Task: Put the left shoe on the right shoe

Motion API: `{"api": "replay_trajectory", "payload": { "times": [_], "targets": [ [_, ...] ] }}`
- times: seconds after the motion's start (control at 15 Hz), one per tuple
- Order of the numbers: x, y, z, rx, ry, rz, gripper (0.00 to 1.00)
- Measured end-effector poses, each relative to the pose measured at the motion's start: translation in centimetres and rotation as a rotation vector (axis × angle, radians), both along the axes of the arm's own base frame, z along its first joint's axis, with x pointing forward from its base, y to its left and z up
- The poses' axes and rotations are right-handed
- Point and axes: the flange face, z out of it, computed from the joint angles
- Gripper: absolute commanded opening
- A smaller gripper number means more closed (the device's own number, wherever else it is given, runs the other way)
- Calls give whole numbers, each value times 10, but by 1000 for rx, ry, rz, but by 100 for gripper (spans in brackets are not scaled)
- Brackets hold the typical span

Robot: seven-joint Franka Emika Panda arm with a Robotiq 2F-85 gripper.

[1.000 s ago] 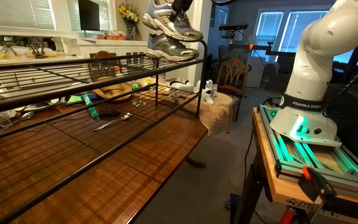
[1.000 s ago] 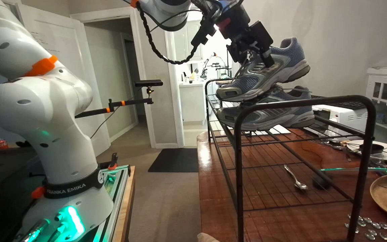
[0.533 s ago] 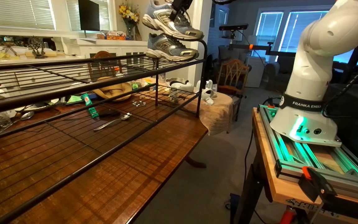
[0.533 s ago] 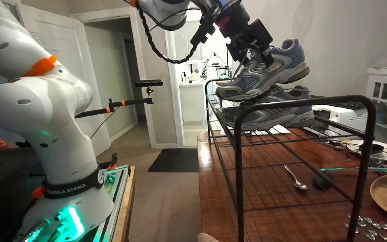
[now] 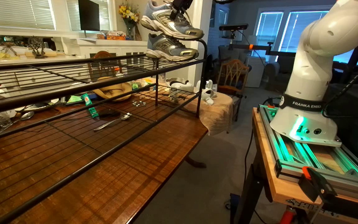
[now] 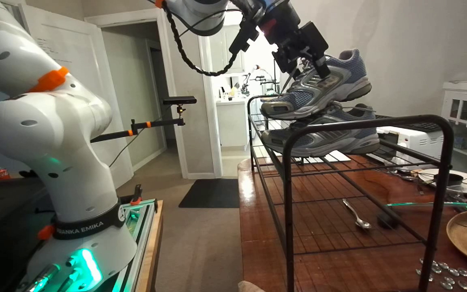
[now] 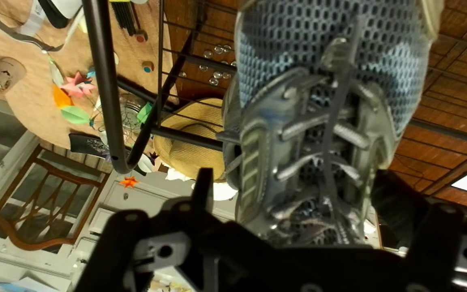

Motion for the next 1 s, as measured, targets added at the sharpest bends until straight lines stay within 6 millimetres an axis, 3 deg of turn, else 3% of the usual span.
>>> {"api": "replay_trajectory", "payload": {
  "times": [1.0],
  "targets": [
    [-10,-2,11,20,27,-22,100]
  ]
}}
